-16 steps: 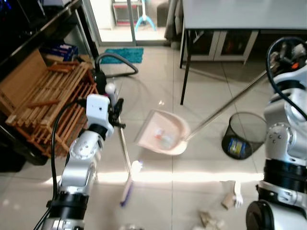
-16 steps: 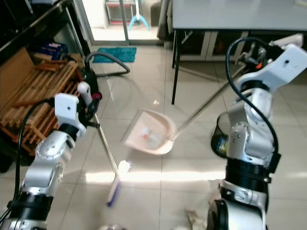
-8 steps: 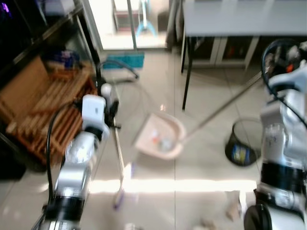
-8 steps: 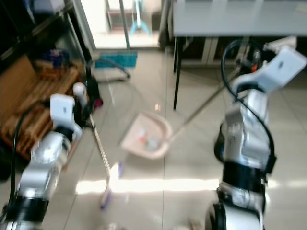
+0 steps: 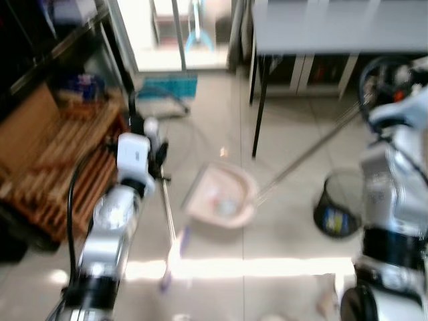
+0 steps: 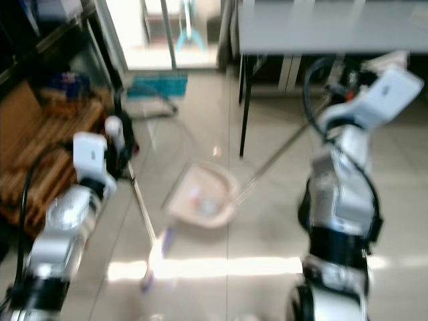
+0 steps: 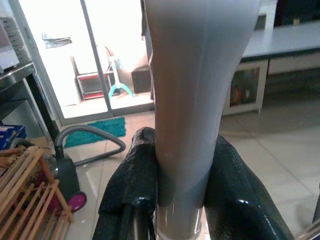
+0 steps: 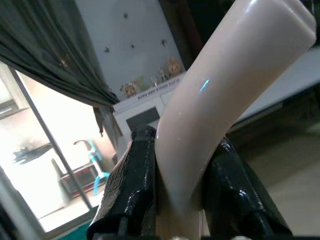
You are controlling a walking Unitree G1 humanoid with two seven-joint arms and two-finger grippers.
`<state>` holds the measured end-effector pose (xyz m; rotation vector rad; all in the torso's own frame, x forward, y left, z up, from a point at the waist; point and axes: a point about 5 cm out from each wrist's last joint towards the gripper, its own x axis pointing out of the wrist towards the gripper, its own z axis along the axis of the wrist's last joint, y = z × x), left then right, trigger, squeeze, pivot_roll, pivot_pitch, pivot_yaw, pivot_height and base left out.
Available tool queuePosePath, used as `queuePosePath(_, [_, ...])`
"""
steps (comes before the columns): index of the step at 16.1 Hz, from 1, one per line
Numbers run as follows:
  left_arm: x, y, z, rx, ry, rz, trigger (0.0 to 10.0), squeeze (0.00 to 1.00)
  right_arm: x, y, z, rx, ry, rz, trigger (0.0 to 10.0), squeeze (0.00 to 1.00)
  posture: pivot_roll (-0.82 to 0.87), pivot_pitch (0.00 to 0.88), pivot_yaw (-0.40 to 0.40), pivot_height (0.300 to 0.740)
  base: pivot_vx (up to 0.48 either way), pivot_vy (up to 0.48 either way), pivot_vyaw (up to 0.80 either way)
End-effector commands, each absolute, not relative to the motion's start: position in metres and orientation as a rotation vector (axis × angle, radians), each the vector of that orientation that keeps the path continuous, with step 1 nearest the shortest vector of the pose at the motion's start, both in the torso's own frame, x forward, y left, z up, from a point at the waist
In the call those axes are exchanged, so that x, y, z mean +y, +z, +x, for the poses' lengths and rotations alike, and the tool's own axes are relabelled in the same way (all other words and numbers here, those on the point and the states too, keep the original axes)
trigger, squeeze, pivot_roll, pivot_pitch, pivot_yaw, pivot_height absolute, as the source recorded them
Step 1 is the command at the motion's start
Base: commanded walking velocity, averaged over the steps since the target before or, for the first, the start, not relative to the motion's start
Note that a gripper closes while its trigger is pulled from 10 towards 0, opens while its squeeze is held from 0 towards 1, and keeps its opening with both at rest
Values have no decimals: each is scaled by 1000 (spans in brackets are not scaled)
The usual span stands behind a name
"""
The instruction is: Sweep floor
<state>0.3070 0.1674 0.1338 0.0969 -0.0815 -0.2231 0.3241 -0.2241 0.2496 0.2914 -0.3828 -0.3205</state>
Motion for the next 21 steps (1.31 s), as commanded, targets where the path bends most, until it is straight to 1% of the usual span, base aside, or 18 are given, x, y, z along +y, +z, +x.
queuePosePath(1, [177, 143, 308, -120, -193, 130, 10000, 0, -210, 264, 324, -450, -269, 333, 10000, 0, -8, 23, 60, 740, 368, 0, -800])
queuePosePath(12, [179, 142, 309, -121, -186, 134, 10000, 0, -213, 266, 324, -457, -273, 333, 10000, 0, -12, 24, 62, 740, 369, 0, -775])
queuePosePath(19, [181, 143, 312, -125, -187, 137, 10000, 0, -217, 266, 322, -462, -289, 318, 10000, 0, -18, 17, 73, 740, 366, 0, 0])
queuePosePath(21, [180, 144, 314, -125, -185, 136, 10000, 0, -221, 265, 321, -455, -308, 316, 10000, 0, -19, 21, 72, 740, 368, 0, 0])
